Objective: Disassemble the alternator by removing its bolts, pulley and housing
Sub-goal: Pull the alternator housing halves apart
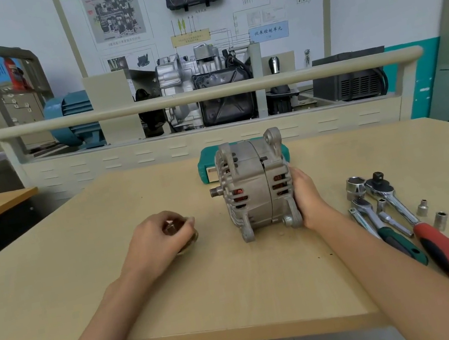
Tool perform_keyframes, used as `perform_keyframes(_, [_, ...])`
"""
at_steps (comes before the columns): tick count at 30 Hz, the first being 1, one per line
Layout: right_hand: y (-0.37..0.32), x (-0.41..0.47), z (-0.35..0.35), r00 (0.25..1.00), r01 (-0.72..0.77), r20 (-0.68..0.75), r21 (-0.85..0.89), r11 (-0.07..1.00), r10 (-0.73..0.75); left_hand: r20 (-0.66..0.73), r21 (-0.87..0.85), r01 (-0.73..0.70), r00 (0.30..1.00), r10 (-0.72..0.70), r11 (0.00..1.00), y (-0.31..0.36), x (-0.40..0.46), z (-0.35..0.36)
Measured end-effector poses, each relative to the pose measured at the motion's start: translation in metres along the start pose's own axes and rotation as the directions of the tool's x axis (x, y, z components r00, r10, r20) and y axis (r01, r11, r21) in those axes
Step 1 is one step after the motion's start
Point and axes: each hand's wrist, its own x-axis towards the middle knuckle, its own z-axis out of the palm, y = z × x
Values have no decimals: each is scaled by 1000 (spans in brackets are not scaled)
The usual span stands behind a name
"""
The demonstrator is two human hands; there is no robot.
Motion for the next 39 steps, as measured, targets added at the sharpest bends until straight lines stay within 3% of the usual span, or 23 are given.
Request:
perform_keyframes(4, [-3, -4, 2, 1000, -20, -6, 3, 1000, 20, 40, 97, -112, 993, 109, 989, 9, -8, 10])
perform_keyframes(14, [-8, -8, 4, 999, -28, -40, -13, 1000, 27, -47, 468, -119, 986, 159, 876, 3, 12, 19])
perform_keyframes(27, [-5, -17, 8, 979, 50, -185, -170, 984, -82, -2, 502, -73, 996, 86, 862, -14, 29, 25])
perform_keyframes(29, [-4, -19, 10, 960, 93, -238, -230, 969, -149, -53, 415, -111, 988, 146, 903, -1, 23, 28])
perform_keyframes(31, [-3, -21, 11, 929, 150, -285, -290, 945, -235, -125, 65, -160, 978, 168, 985, 24, 14, 29])
perform_keyframes(32, [-3, -23, 12, 917, 162, -303, -308, 938, -258, -119, -165, -148, 984, 129, 975, 40, 9, 30])
perform_keyframes(33, [-2, -25, 13, 910, 168, -312, -320, 932, -271, -77, -354, -108, 993, 86, 929, 57, 5, 30])
perform_keyframes(35, [1, -31, 14, 896, 183, -314, -382, 906, -313, 43, -568, -6, 998, 37, 823, 82, 3, 34])
perform_keyframes(39, [3, -45, 11, 845, 229, -231, -658, 717, -482, 237, -681, 258, 963, -127, 686, 101, 30, 42])
